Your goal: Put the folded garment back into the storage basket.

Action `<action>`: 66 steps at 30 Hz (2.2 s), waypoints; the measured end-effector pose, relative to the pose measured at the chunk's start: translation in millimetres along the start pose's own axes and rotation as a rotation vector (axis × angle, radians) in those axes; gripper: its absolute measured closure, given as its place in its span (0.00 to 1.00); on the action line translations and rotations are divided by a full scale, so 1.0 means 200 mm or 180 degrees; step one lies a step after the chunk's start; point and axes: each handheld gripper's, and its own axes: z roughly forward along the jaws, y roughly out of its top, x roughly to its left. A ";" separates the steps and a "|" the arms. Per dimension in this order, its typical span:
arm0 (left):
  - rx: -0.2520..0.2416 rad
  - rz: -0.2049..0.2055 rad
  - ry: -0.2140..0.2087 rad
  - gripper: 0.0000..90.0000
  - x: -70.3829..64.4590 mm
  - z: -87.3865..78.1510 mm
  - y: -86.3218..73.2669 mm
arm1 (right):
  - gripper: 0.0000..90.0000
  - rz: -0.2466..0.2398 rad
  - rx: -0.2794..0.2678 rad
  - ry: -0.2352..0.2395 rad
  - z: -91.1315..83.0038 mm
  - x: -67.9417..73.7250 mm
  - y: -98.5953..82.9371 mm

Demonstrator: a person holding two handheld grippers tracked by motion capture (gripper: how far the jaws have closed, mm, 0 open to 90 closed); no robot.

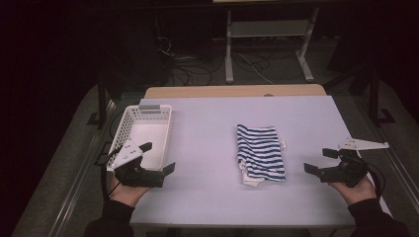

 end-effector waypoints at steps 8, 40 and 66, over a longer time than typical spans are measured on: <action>0.0079 0.0102 -0.0058 0.00 -0.01 0.05 0.09 | 0.00 -0.0053 0.0032 0.0045 0.01 0.03 0.03; 0.0418 0.0112 -0.0326 0.00 -0.01 0.31 0.27 | 0.00 -0.0091 0.0262 0.0187 0.10 0.08 0.06; 0.0611 0.0101 -0.0495 0.00 -0.04 0.61 0.37 | 0.00 -0.0184 0.0505 0.0326 0.23 0.15 0.06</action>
